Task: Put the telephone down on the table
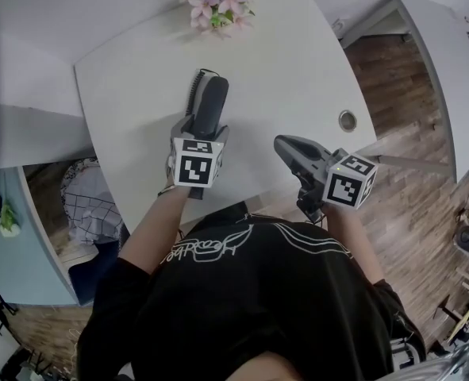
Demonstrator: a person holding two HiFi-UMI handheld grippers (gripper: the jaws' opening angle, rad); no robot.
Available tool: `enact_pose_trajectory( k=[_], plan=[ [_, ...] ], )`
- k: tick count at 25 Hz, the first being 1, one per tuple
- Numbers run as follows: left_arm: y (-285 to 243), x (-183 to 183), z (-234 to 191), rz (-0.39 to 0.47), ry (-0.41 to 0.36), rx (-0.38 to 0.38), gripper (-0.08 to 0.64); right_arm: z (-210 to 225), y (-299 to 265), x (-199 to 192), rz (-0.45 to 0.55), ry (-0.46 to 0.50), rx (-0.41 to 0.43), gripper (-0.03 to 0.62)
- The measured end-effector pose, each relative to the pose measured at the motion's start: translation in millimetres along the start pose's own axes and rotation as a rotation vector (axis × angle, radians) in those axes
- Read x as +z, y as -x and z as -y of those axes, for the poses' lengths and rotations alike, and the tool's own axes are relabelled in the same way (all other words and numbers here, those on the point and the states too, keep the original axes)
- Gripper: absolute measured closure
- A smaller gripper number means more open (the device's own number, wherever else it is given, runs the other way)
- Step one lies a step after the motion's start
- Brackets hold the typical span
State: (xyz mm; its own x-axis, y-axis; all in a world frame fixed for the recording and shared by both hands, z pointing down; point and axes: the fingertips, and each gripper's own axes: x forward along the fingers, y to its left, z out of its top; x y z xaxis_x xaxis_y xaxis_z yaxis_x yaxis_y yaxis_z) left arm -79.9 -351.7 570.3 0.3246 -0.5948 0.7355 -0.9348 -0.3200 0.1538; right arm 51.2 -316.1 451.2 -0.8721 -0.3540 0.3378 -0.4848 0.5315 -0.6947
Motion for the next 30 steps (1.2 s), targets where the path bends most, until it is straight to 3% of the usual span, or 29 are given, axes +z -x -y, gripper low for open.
enact_pose_trajectory(
  k=[9,13,16,20,22,26,30],
  plan=[
    [74.9,13.0,7.2,0.1,0.075,-0.008,0.235,-25.3,25.6,-7.0,0.0,0.063,0.035,0.552],
    [126.3,12.3,41.2,0.172,0.141,-0.096,0.245,-54.6,41.4,-13.9,-0.002,0.128,0.08,0.552],
    [167.1,11.2,73.4,0.256,0.178,-0.159,0.349,-79.5,58.0,-24.0,0.005,0.152,0.132,0.552],
    [223.0,12.0,124.1,0.39,0.191,-0.252,0.429,-112.8,84.6,-41.1,0.014,0.199,0.187,0.552],
    [249.2,7.7,149.2,0.444,0.169,-0.267,0.53,-128.3,98.3,-52.0,0.018,0.24,0.198,0.552],
    [285.5,-6.7,195.7,0.514,0.112,-0.281,0.554,-161.0,132.0,-72.2,0.035,0.292,0.246,0.552],
    [306.8,-24.8,231.0,0.54,0.119,-0.313,0.554,-187.9,165.1,-94.5,0.047,0.336,0.286,0.554]
  ],
)
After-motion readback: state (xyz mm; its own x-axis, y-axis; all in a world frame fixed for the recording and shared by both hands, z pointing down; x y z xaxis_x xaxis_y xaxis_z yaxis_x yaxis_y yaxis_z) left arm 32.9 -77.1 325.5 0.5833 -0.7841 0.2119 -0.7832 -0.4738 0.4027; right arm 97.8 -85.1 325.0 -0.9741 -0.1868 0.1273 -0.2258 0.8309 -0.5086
